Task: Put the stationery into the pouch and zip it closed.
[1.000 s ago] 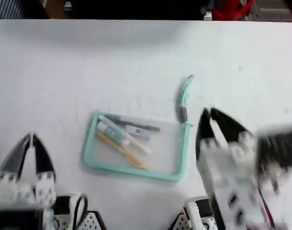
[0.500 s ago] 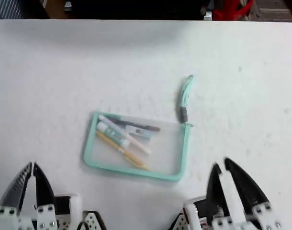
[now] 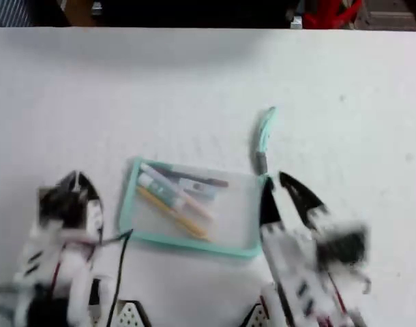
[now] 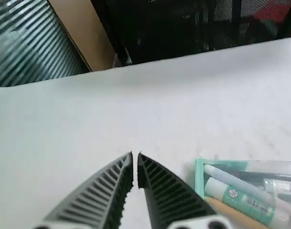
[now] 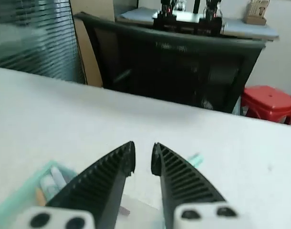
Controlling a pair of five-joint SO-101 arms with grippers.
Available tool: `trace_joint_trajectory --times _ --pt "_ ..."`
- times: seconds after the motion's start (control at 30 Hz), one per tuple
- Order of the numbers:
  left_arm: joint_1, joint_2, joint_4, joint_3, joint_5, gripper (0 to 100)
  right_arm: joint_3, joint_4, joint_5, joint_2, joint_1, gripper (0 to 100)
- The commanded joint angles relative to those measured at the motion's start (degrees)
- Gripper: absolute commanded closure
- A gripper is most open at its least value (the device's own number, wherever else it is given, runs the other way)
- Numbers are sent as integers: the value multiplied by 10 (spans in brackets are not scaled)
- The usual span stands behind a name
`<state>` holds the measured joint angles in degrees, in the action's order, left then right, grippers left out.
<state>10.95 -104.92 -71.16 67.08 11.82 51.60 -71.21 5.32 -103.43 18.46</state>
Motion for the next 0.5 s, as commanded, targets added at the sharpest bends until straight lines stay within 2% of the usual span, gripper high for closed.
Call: trace_joint_trajectory --times 0.0,0.2,0.33,0.47 --pt "3 2 160 199 -7 961 174 96 7 1 0 935" --pt "1 5 223 300 -11 959 313 181 6 1 0 935" --pt "1 5 164 299 -9 959 410 204 -13 1 0 935" --pt "1 5 54 299 -8 958 450 187 -125 2 -3 936"
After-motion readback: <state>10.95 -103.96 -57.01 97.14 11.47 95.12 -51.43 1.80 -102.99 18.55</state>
